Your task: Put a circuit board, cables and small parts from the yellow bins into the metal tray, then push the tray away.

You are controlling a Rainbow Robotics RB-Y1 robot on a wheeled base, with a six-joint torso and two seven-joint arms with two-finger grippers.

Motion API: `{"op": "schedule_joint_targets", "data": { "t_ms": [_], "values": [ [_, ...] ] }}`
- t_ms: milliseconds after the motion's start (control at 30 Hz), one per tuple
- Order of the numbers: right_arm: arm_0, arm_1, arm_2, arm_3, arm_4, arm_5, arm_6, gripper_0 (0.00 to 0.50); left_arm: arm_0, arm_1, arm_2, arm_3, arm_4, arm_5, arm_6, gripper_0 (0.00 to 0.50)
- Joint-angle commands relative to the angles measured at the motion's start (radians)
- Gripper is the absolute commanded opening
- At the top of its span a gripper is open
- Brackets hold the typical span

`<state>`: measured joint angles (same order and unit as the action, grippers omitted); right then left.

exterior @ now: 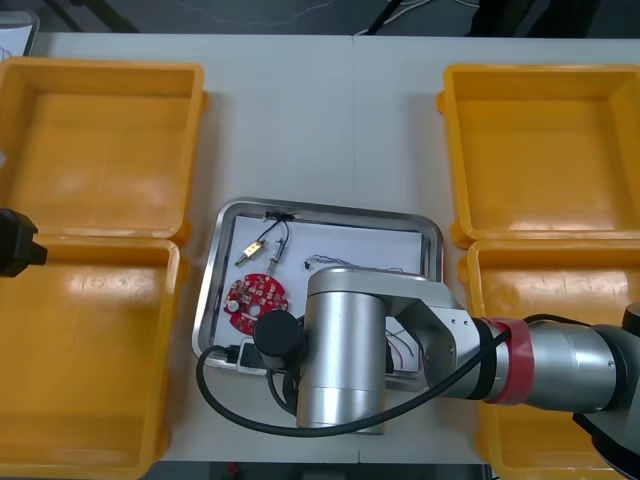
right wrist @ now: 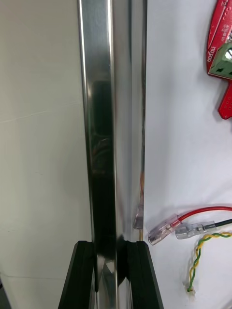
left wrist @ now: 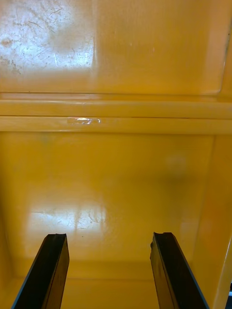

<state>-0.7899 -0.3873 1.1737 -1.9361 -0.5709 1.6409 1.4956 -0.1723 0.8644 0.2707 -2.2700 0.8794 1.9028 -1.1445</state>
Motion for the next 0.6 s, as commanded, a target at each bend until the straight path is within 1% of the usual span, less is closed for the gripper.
{"op": "schedule_joint_targets", "data": {
  "t_ms": [33, 133, 400, 600],
  "values": [
    [-0.049, -0.010, -0.048, 0.022, -0.012, -0.016, 0.046, 0.000, 0.020, -0.013, 0.033, -0.029, 0.007, 0.009, -0.077, 0.500],
    [-0.061, -0.008, -0.054, 0.042, -0.012, -0.029, 0.066, 0.000, 0.020, -0.013, 0.033, -0.029, 0.007, 0.009, -0.077, 0.500],
    [-0.088, -0.008, -0.100, 0.106, -0.006, -0.041, 0.221, 0.000, 0.020, -0.013, 0.033, -0.029, 0.007, 0.009, -0.077, 0.500],
    [-0.106, -0.008, -0.109, 0.121, 0.006, -0.046, 0.250, 0.000, 0.020, -0.013, 0.033, -0.029, 0.007, 0.009, -0.077, 0.500]
  ]
}}
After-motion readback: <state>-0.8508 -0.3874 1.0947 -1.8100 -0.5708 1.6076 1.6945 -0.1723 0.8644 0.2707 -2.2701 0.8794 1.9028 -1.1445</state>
